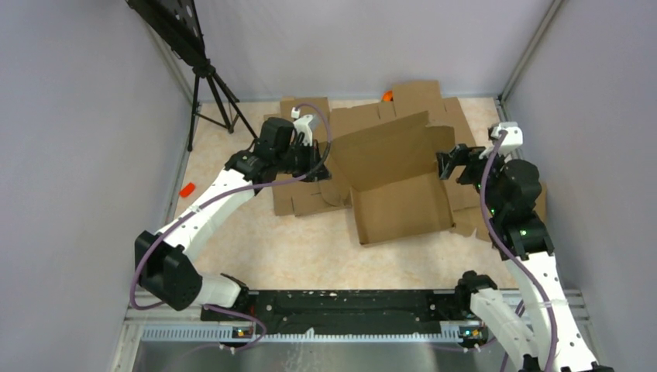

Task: Fold the paper box

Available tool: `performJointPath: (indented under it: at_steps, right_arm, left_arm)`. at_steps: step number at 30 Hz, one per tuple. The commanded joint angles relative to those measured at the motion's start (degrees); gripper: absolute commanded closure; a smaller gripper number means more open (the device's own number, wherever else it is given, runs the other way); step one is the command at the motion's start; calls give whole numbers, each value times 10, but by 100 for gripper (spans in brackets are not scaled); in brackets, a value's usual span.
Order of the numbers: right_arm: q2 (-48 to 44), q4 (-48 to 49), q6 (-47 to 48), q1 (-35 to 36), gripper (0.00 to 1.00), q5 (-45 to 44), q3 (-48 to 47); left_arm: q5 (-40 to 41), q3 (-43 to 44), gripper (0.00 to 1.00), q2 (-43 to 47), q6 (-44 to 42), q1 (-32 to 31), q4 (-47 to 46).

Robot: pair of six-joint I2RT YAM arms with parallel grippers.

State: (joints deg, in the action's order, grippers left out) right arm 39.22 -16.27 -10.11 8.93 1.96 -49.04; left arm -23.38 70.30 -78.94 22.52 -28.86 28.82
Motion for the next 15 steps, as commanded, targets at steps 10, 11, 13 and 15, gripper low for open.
performJointPath:
  at_steps: [10,11,13,15]
  right_arm:
    - [124,74,90,-5,12,112,-37]
    - [132,78,93,-7,12,111,-39]
    - [141,98,85,-28,12,139,-35]
    - [147,137,59,-64,12,189,-26]
  left_arm:
    - [-3,38,97,-13,-25,2,-10]
    - [0,42,97,-15,-30,2,-5]
    - [4,46,98,-17,-40,1,2]
    - [0,46,98,-18,-49,2,3]
